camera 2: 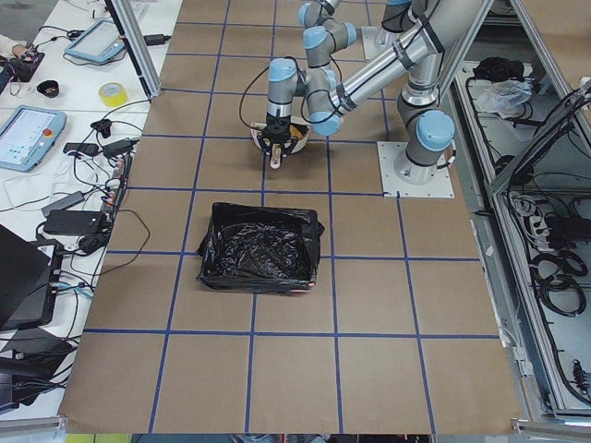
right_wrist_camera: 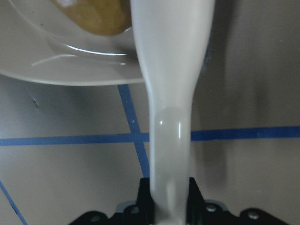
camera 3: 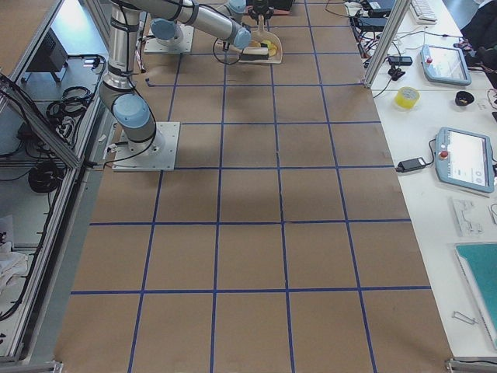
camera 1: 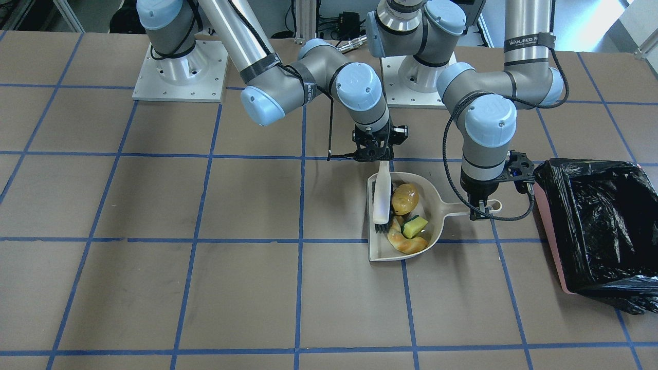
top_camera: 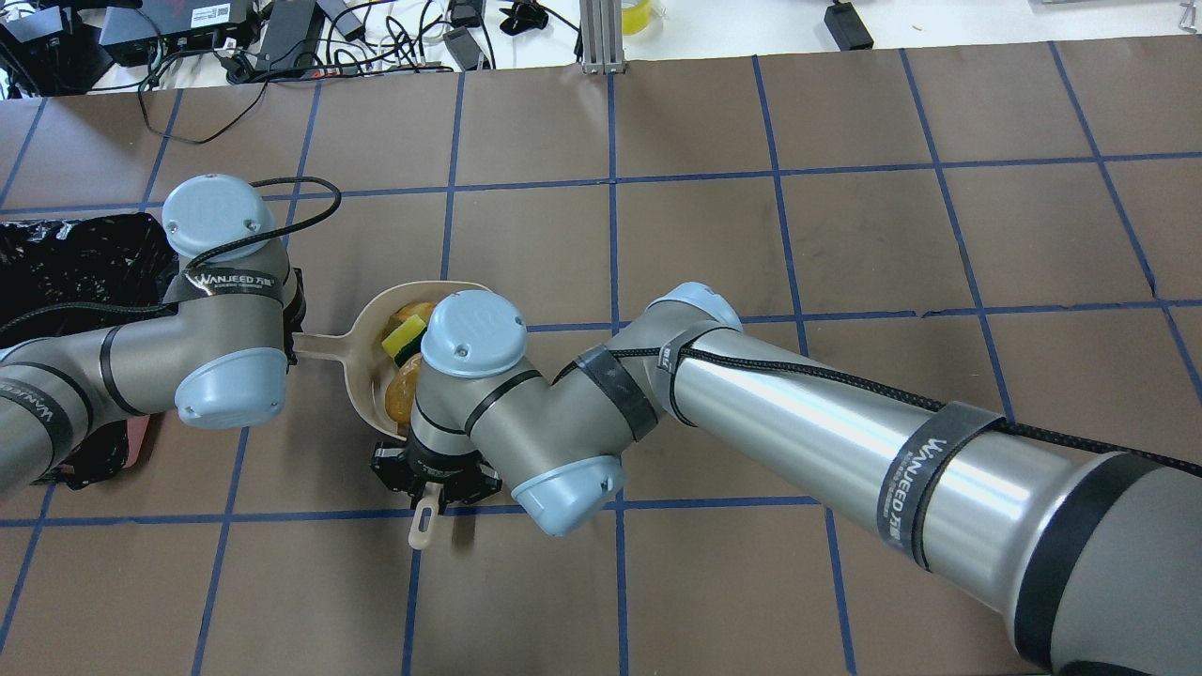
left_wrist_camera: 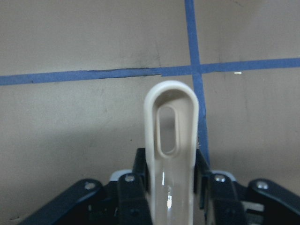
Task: Sweep and dump trash into bin
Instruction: 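Lift the loaded dustpan toward the bin while the right gripper withdraws the brush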
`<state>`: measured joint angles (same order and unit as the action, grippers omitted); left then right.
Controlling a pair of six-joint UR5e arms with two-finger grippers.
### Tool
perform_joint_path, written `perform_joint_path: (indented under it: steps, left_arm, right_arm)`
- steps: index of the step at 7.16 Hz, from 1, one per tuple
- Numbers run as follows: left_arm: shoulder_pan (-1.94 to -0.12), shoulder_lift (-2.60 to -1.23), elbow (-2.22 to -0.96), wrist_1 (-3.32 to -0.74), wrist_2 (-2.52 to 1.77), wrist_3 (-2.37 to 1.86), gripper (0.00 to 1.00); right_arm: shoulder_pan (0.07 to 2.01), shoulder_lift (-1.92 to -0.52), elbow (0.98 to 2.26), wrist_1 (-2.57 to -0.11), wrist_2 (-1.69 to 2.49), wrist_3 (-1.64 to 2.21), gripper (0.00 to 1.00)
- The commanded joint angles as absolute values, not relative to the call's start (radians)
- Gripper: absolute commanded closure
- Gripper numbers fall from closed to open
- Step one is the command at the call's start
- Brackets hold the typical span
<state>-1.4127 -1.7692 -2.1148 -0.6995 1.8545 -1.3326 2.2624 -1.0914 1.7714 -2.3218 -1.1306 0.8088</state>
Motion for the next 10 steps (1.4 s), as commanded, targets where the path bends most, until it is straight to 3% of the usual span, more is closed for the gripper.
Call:
perform_joint_path:
  steps: [1, 6, 10]
  left_arm:
    - [-1.413, -1.77, -2.111, -0.703, 1.855, -1.33, 1.0]
    - [-1.414, -1.758, -2.064, -0.814, 1.786, -1.316, 1.0]
    - [-1.393, -1.766, -1.757, -1.188, 1.692, -1.31, 1.0]
  right_arm:
    - [2.257, -1.104, 1.767, -2.288, -1.135, 0.769, 0.96]
    - [2.154, -1.366, 1.766, -1.69, -1.481, 0.589, 0.96]
    - [1.727, -1.46, 1.76, -1.531, -1.652, 0.182, 0.98]
